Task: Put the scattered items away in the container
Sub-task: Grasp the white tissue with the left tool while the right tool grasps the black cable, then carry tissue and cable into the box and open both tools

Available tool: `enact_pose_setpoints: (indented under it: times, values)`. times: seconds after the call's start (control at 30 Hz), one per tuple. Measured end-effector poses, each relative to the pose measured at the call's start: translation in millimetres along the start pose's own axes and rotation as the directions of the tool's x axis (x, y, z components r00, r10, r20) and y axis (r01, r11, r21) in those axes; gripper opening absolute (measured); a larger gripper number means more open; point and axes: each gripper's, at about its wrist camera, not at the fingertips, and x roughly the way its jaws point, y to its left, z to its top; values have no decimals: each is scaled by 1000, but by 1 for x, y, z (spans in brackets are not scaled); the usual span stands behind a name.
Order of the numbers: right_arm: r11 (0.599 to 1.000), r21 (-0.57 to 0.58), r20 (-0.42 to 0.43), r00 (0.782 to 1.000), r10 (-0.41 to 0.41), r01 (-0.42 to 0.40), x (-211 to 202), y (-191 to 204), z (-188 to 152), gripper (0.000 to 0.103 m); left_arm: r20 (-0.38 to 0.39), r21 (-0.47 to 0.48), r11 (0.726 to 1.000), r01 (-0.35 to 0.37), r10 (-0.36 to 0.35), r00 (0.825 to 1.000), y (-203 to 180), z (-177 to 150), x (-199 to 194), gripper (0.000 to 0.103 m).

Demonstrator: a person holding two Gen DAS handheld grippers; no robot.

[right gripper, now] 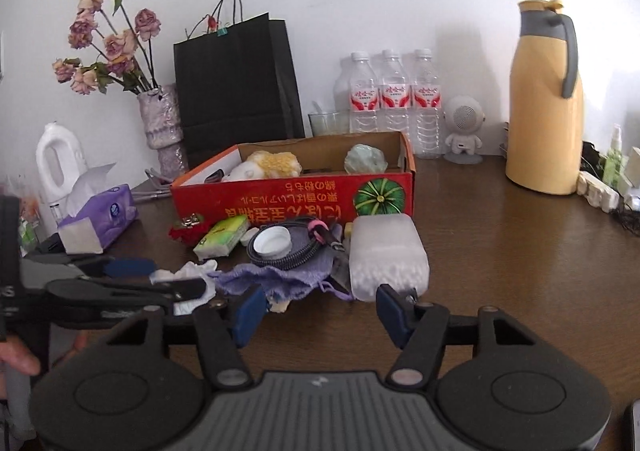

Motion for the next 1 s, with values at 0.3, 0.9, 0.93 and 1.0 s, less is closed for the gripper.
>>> enact_pose_setpoints:
  times: [0.3,0.9,0.93,1.0]
  values:
    - [989,-147,-101,994,-41,26,104,15,59,27,40,-113,993,19,-15,999,23,-6,-13,25]
    - [965,-248,-211,967,-143,88,162,37,55,20,47,-202,979,-5,15,999,40,4,-21,26]
    - [964,-249,-188,971,-146,96,156,40,57,20,57,-209,978,-4,16,998,41,4,-24,26]
    - [962,-248,-130,980,-148,113,140,48,63,20,84,-223,975,8,11,996,43,5,-27,26]
